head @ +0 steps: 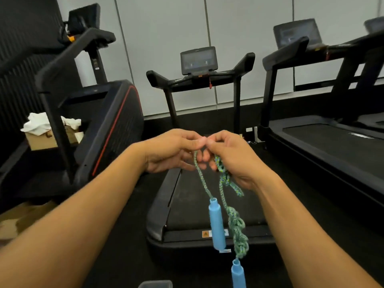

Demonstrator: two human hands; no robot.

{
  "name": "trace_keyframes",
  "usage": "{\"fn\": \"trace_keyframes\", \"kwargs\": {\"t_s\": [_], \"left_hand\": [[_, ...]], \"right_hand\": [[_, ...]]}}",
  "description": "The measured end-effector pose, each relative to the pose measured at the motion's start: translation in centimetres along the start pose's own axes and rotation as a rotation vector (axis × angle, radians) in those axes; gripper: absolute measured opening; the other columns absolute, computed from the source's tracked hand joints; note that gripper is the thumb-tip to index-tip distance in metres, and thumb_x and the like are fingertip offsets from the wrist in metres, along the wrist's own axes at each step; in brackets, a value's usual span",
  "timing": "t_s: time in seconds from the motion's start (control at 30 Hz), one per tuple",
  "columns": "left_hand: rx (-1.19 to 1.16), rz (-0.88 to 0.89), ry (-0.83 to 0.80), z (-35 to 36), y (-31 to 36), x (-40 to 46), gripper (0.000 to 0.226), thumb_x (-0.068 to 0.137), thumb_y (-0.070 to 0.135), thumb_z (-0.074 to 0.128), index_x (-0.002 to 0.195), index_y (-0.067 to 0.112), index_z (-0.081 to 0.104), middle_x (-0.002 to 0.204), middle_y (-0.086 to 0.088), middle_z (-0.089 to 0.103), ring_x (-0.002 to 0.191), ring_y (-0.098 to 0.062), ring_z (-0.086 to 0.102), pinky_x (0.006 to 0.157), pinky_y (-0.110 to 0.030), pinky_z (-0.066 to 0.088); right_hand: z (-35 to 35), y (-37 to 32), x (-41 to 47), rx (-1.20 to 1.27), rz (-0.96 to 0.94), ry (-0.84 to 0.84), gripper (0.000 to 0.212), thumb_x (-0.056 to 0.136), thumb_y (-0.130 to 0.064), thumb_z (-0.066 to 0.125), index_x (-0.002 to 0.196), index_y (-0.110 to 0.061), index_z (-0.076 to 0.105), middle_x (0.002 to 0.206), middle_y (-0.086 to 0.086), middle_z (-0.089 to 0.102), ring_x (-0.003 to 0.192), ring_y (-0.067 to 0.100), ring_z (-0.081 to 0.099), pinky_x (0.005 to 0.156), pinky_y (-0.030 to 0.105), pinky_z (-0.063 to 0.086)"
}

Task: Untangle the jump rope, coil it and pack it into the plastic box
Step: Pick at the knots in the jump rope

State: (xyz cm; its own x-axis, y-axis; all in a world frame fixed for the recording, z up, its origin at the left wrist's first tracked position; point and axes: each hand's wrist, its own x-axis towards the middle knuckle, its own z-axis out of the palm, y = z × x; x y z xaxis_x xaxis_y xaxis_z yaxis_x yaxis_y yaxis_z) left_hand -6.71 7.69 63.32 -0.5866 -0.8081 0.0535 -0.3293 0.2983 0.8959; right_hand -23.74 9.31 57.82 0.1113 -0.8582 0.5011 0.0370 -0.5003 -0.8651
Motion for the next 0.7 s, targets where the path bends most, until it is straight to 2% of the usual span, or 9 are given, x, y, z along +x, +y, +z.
{"fn": "trace_keyframes", "kwargs": {"t_s": [0.03,0.1,0.2,0.27,0.33,0.4,0.5,0.57,0.7], "left_hand": [[-0.070,0.056,0.026,0.5,-0.6,0.3,0.039,0.091,0.031,0.062,0.113,-0.001,0.059,0.085,-0.013,0.062,0.081,-0.030,0.062,0.086,-0.043,0.054],[-0.159,0.155,0.104,1.1,-1.7,0.9,0.027,0.092,0.029,0.059,0.099,0.003,0.059,0.072,-0.010,0.056,0.064,-0.021,0.049,0.064,-0.033,0.054],[-0.029,0.239,0.236,0.8,-2.6,1.5,0.020,0.091,0.027,0.062,0.086,0.008,0.059,0.067,-0.013,0.045,0.050,-0.010,0.033,0.044,-0.022,0.034],[0.113,0.284,0.318,0.2,-2.9,1.8,0.020,0.089,0.028,0.066,0.080,0.010,0.062,0.066,-0.013,0.043,0.049,-0.009,0.032,0.046,-0.024,0.028],[0.219,0.345,0.436,-0.3,-3.2,2.3,0.019,0.092,0.027,0.067,0.076,0.017,0.065,0.063,-0.003,0.051,0.052,-0.008,0.040,0.053,-0.027,0.033],[0.187,0.405,0.555,-0.2,-3.5,2.9,0.019,0.093,0.028,0.066,0.075,0.022,0.067,0.059,0.007,0.053,0.055,-0.009,0.043,0.057,-0.030,0.035],[0.061,0.455,0.683,0.9,-4.5,3.3,0.019,0.096,0.017,0.062,0.078,0.021,0.065,0.058,0.005,0.055,0.053,-0.011,0.048,0.057,-0.033,0.043],[0.048,0.471,0.723,1.6,-5.4,3.2,0.017,0.097,0.013,0.060,0.082,0.020,0.066,0.060,0.008,0.056,0.052,-0.011,0.050,0.053,-0.033,0.044],[0.004,0.464,0.690,1.3,-6.8,2.9,0.014,0.094,0.018,0.063,0.084,0.024,0.069,0.066,0.011,0.057,0.051,-0.003,0.044,0.052,-0.025,0.035]], "right_hand": [[0.1,-0.2,0.1,0.000,-0.004,0.005,0.011,0.099,-0.014,0.053,0.095,-0.005,0.053,0.068,0.012,0.066,0.046,0.018,0.050,0.045,0.028,0.039],[0.3,-0.4,0.4,-0.001,0.000,0.012,0.008,0.097,-0.011,0.055,0.093,-0.005,0.052,0.067,0.011,0.068,0.043,0.016,0.050,0.042,0.026,0.039],[0.1,-0.3,0.8,-0.069,0.022,0.005,0.007,0.094,-0.007,0.059,0.091,-0.007,0.052,0.069,0.012,0.071,0.043,0.017,0.050,0.047,0.027,0.041],[-0.1,-0.2,1.0,-0.123,0.037,0.001,0.009,0.094,-0.010,0.061,0.089,-0.008,0.054,0.072,0.013,0.073,0.047,0.019,0.051,0.053,0.030,0.045],[-0.1,-0.5,1.3,-0.123,0.032,0.006,0.007,0.094,-0.011,0.062,0.088,-0.008,0.057,0.074,0.012,0.073,0.051,0.019,0.053,0.057,0.032,0.047],[0.2,-1.0,1.5,-0.085,0.006,0.036,0.006,0.093,-0.009,0.062,0.089,-0.007,0.059,0.073,0.011,0.072,0.051,0.017,0.055,0.056,0.030,0.048],[0.6,-1.1,1.6,-0.152,-0.029,0.070,0.004,0.092,-0.007,0.063,0.094,-0.004,0.061,0.075,0.013,0.073,0.052,0.011,0.058,0.053,0.024,0.050],[0.7,-0.8,1.6,-0.213,-0.030,0.077,0.004,0.091,-0.006,0.063,0.094,-0.003,0.063,0.077,0.014,0.075,0.055,0.016,0.058,0.055,0.027,0.051],[0.7,-0.5,1.8,-0.250,-0.031,0.082,0.005,0.091,-0.007,0.063,0.094,-0.003,0.065,0.076,0.012,0.075,0.061,0.022,0.056,0.058,0.031,0.049]]}}
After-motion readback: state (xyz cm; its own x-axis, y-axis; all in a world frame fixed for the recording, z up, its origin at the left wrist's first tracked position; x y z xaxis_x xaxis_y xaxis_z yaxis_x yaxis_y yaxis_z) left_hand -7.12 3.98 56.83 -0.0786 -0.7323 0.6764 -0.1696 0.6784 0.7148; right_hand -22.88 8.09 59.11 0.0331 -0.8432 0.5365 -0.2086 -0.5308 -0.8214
